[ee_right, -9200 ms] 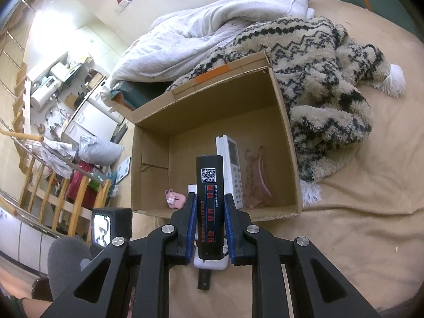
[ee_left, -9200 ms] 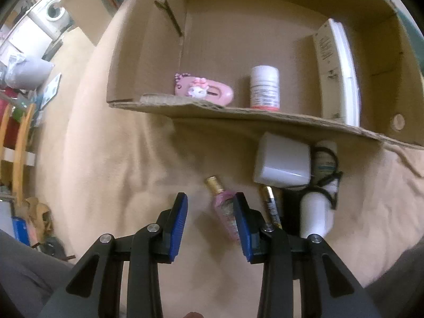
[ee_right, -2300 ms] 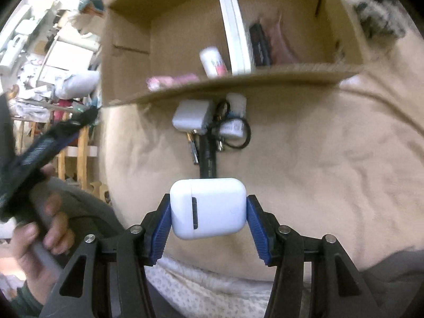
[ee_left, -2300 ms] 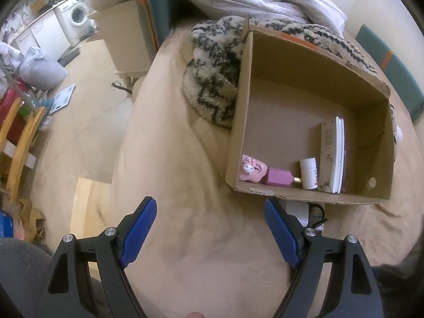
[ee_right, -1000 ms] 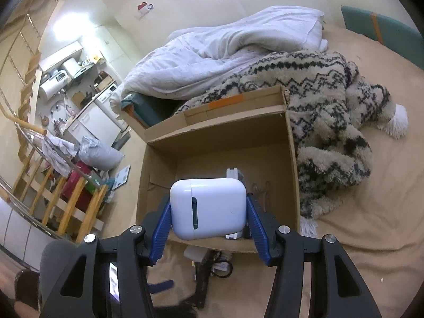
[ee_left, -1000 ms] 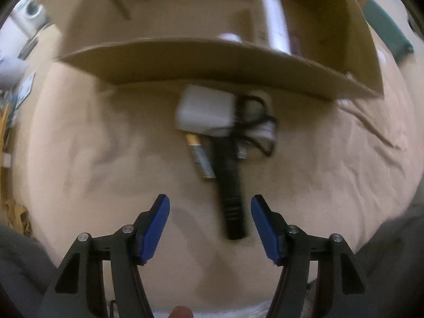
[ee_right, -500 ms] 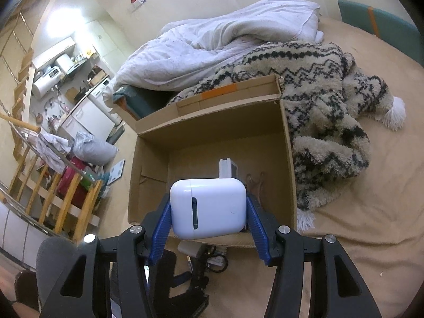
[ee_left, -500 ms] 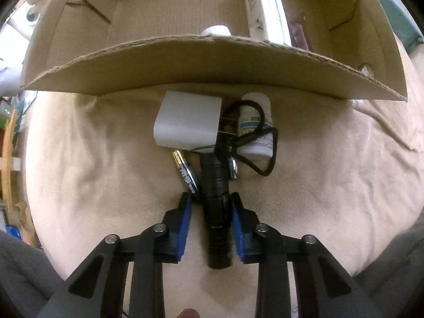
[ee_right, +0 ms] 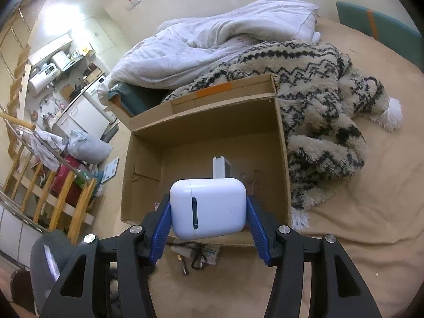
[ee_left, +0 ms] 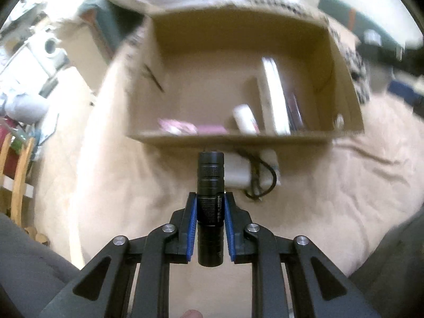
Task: Organize rigid objects
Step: 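Lower the flashlight and earbuds case into the box and open both grippers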
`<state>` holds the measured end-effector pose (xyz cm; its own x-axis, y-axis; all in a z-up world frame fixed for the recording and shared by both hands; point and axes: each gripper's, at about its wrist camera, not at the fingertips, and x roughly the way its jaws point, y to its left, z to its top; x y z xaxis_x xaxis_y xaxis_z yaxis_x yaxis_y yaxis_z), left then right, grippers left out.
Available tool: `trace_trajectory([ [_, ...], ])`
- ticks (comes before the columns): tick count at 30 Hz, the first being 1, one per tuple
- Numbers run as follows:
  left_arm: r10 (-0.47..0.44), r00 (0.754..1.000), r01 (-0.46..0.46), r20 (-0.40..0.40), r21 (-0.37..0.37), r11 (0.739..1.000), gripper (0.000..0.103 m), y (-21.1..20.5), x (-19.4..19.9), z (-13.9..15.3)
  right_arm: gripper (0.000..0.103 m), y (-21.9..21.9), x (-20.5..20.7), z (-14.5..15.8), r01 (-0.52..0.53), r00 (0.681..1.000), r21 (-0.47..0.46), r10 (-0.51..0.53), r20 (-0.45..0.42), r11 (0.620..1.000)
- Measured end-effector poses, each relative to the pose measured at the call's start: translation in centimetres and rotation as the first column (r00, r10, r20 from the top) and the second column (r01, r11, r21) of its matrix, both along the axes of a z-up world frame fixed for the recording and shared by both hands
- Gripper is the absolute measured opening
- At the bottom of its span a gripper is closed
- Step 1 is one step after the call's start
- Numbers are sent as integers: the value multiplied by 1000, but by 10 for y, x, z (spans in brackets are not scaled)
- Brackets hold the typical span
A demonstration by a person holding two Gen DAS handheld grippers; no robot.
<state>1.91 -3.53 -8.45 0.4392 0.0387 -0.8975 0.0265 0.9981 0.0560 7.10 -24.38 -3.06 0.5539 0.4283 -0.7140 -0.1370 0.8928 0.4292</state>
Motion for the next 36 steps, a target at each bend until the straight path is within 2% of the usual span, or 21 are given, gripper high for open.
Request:
trace_trajectory([
  [6, 58, 993, -56, 102, -25, 998, 17, 24, -6, 39, 58, 2, -3, -1, -2, 1000, -15, 2, 0, 1000],
  [9, 75, 985, -67, 156, -56, 996, 17, 33, -1, 59, 58, 1, -3, -1, 0, 1000, 4, 0, 0, 1000],
  [13, 75, 971, -64, 227, -57, 996, 17, 37, 2, 79, 58, -3, -4, 0, 12, 1000, 10, -13, 6, 1000],
  [15, 72, 961, -60, 268, -51, 997, 17, 39, 4, 92, 58, -5, -4, 0, 18, 1000, 20, -18, 8, 1000],
  [21, 90, 923, -64, 375, -81, 995, 17, 52, 16, 134, 58, -20, 0, 5, 38, 999, 141, -42, 25, 989],
  [25, 92, 893, -59, 440, -88, 994, 17, 54, 25, 162, 58, -24, 6, 5, 59, 998, 145, -63, 24, 988],
  [27, 90, 883, -51, 461, -96, 994, 17, 55, 32, 171, 58, -24, 11, 4, 61, 998, 135, -64, 20, 989],
  [31, 91, 878, -51, 471, -96, 994, 17, 51, 49, 180, 58, -24, 20, 5, 60, 998, 87, -63, 29, 994],
  [36, 113, 900, -77, 421, -102, 992, 17, 42, 73, 162, 58, -23, 33, 4, 63, 997, 59, -65, 40, 996],
])
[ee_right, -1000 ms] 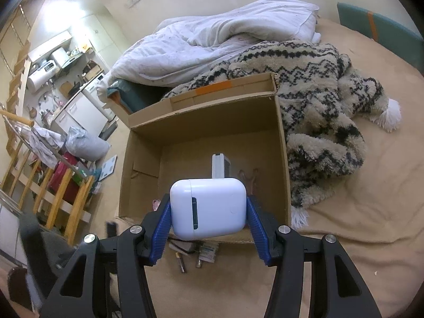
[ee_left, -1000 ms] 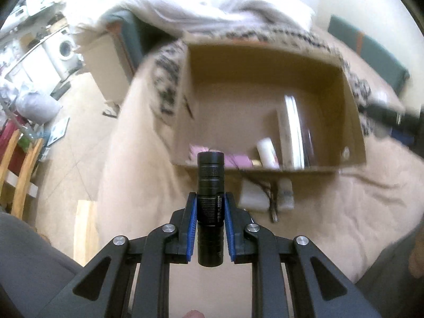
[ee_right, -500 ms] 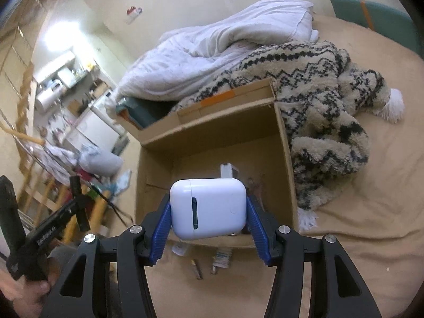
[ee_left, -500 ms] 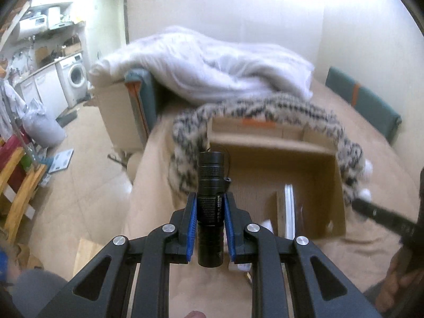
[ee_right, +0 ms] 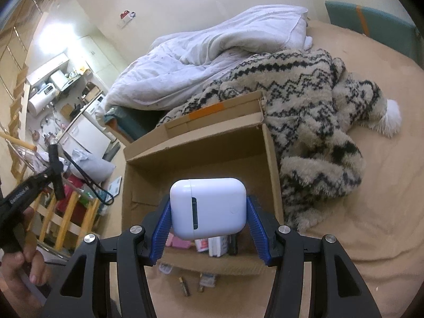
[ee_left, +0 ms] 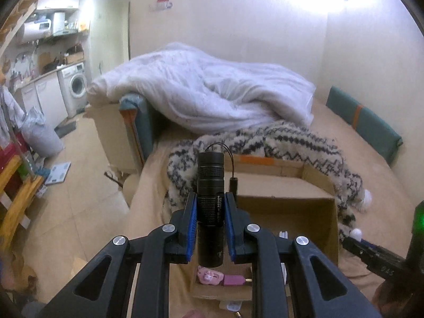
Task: Organize rigid objects
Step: 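Lower the flashlight and earbuds case into the box and open both grippers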
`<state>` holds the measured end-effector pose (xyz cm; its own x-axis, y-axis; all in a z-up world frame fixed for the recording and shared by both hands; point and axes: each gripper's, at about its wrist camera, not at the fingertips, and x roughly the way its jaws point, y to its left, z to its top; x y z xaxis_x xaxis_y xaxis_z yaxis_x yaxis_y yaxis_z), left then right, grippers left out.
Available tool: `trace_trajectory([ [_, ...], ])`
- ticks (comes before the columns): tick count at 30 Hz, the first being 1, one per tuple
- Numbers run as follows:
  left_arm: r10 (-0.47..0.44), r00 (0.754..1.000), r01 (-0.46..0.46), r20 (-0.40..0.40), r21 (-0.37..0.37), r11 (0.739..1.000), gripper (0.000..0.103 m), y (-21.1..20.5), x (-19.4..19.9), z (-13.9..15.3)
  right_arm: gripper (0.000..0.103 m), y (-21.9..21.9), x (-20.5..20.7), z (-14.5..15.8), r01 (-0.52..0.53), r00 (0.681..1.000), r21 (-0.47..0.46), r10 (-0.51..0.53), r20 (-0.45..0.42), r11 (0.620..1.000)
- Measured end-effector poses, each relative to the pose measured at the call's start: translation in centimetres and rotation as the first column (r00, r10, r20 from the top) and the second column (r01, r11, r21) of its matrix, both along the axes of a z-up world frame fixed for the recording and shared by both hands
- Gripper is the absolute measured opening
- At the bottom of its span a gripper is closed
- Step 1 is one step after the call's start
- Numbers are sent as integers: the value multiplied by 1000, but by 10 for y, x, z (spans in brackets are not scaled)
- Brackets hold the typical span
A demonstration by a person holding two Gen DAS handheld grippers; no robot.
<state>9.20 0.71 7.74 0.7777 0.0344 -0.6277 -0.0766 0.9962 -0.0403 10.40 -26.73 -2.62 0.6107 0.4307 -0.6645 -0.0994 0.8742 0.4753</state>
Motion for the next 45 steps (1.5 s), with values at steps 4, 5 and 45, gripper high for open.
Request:
trace_trajectory([
  [4, -5, 998, 5, -69, 3, 1000, 17, -14, 12, -32, 58, 8, 15, -7, -17, 1000, -24, 16, -20, 1000],
  [5, -7, 996, 8, -93, 5, 1000, 17, -18, 16, -41, 58, 11, 18, -10, -24, 999, -34, 23, -26, 999],
  [45, 30, 940, 17, -339, 134, 991, 61, -58, 52, -149, 67, 27, 35, -57, -67, 968, -89, 44, -248, 994],
])
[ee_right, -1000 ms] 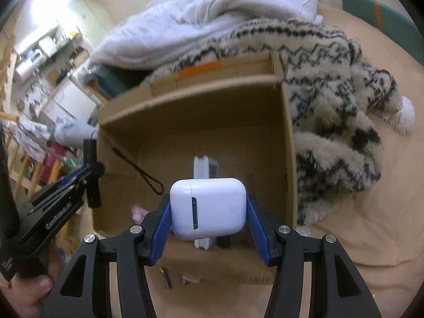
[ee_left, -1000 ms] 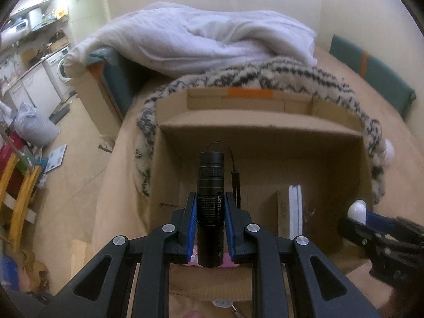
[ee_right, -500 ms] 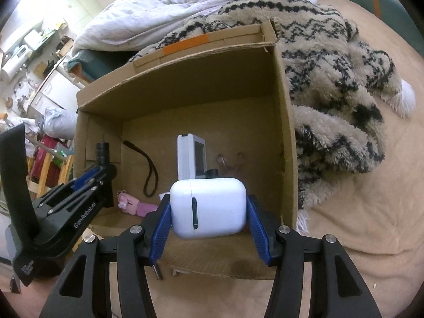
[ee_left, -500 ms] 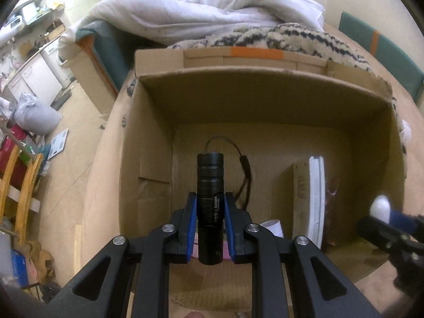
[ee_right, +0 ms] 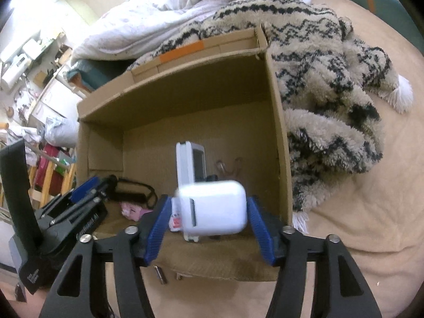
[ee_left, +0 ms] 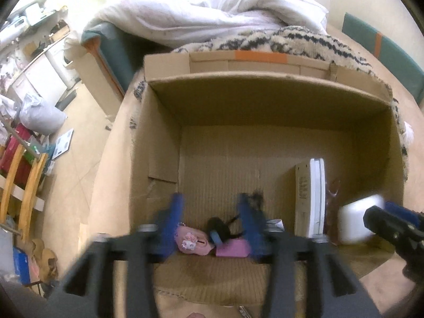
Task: Organize rigid objects
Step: 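Lower the flashlight and earbuds case into the box and open both grippers, then withdraw both grippers and move the right toward the small items beside the box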
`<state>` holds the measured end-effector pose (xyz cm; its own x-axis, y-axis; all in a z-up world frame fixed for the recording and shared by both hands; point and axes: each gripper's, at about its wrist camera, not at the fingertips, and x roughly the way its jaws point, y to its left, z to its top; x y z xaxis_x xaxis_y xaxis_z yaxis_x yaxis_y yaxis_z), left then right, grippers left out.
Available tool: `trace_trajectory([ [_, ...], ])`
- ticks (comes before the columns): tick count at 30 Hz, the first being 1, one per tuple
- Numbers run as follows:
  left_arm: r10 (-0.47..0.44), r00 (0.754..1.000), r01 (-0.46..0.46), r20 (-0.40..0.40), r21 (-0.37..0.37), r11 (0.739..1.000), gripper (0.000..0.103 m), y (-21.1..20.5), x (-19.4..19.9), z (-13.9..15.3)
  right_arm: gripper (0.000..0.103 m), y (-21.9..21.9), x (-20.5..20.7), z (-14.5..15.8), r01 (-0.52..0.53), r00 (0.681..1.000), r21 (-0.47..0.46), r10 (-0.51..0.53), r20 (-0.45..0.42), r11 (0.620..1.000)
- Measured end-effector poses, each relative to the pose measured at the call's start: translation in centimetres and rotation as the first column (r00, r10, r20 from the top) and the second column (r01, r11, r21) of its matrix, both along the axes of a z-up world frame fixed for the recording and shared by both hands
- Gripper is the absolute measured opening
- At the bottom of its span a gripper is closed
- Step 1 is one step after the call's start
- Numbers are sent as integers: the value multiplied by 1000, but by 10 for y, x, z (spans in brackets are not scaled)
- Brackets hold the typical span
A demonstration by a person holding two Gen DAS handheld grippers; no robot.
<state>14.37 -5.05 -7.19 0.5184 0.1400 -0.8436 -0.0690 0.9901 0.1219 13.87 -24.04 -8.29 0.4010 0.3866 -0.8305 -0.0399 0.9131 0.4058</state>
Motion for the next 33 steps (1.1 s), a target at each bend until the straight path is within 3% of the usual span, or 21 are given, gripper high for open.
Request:
trace_trajectory([
  [1, 5, 1000, -5, 9, -1, 1000, 70, 1, -2, 3, 68, -1, 0, 3, 1, 1000, 12, -2, 13, 1000],
  [6, 29, 999, -28, 38, -14, 1000, 82, 6, -8, 14, 89, -3, -3, 15, 13, 998, 23, -15, 68, 1000],
  [9, 49, 996, -47, 69, -30, 998, 86, 11, -12, 23, 95, -4, -6, 20, 32, 994, 21, -34, 100, 999],
  [33, 88, 988, -85, 130, -24, 996, 88, 54, -51, 61, 95, -10, -34, 31, 53, 991, 6, -53, 123, 999],
])
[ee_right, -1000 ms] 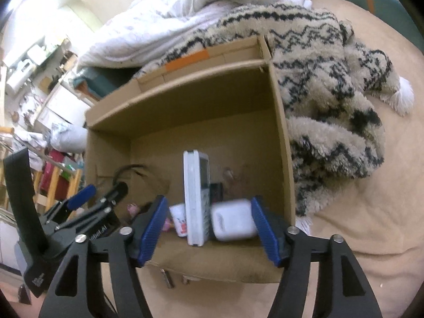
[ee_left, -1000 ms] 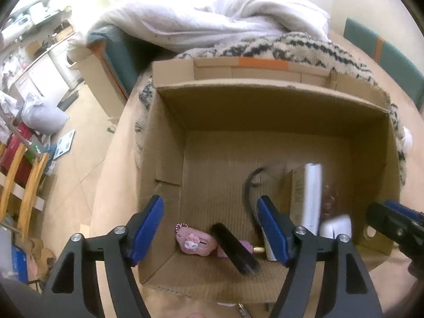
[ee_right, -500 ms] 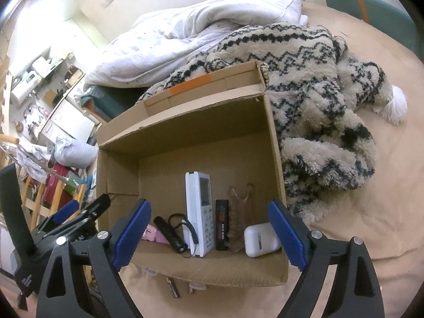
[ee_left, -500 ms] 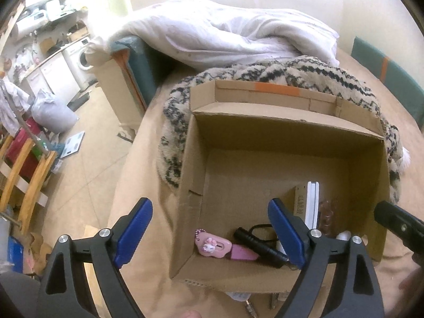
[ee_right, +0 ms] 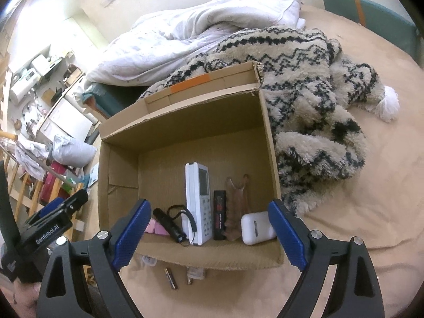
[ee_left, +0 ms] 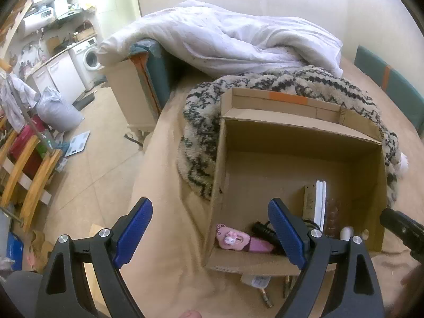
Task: Organize rigid objects
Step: 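Withdraw both grippers and move the right toward the small items beside the box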
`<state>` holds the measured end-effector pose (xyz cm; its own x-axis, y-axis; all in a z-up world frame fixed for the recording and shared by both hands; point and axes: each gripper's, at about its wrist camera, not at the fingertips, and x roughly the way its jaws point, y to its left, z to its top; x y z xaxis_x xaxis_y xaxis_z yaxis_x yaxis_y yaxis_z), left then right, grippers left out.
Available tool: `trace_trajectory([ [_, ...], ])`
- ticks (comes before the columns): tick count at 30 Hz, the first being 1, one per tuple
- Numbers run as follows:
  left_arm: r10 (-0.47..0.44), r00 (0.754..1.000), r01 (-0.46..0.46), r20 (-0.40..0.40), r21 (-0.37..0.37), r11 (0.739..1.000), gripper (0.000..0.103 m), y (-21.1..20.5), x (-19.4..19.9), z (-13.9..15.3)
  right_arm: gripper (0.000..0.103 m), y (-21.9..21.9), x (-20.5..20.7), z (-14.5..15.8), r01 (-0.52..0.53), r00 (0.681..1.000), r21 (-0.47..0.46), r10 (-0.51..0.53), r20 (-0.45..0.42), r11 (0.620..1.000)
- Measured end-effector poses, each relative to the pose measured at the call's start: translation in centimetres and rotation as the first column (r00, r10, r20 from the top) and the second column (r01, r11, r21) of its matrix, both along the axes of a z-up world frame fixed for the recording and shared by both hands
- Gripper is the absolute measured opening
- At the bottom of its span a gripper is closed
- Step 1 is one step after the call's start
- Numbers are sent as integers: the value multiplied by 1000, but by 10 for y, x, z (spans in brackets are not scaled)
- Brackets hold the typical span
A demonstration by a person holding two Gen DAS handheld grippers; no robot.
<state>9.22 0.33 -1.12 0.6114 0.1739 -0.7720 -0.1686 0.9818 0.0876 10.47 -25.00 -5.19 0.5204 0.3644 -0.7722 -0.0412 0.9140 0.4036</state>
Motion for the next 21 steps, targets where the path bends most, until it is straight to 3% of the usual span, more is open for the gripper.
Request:
trace_trajectory([
  [16, 12, 1000, -12, -14, -34, 999, 88, 32, -40, -8, 95, -3, -36, -4, 27, 999, 31, -26, -40, 999],
  [21, 15, 999, -17, -49, -42, 999, 88, 36, -43, -20, 95, -11, -46, -17, 58, 994, 132, -45, -100, 989],
])
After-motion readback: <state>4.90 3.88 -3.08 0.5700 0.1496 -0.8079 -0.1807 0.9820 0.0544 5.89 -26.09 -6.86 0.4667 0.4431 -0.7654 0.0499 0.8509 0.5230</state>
